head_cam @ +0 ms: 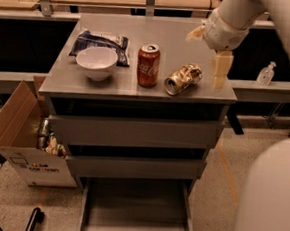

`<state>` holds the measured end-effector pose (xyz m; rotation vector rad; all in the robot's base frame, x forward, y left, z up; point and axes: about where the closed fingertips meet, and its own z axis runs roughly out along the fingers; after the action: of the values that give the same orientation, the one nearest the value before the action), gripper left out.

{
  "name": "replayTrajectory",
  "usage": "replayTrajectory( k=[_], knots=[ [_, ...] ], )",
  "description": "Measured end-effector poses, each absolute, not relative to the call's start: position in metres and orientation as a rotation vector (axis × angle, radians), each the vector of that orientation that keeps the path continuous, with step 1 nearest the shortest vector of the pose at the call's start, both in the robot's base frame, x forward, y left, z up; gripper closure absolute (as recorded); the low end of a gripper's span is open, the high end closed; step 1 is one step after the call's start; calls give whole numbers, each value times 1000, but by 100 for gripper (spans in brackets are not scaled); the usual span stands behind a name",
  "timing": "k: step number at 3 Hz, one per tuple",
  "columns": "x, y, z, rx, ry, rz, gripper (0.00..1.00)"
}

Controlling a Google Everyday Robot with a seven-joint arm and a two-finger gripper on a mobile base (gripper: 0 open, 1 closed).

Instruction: Place orange can into bottom drawer

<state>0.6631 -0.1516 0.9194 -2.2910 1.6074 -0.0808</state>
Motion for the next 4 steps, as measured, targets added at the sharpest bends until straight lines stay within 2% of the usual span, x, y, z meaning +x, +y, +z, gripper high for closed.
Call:
replayTrajectory(
  k=[1,4],
  knots=[
    [687,-135,879,-2367,1571,-28,2],
    [676,-130,855,-2382,1511,57,70]
  ],
)
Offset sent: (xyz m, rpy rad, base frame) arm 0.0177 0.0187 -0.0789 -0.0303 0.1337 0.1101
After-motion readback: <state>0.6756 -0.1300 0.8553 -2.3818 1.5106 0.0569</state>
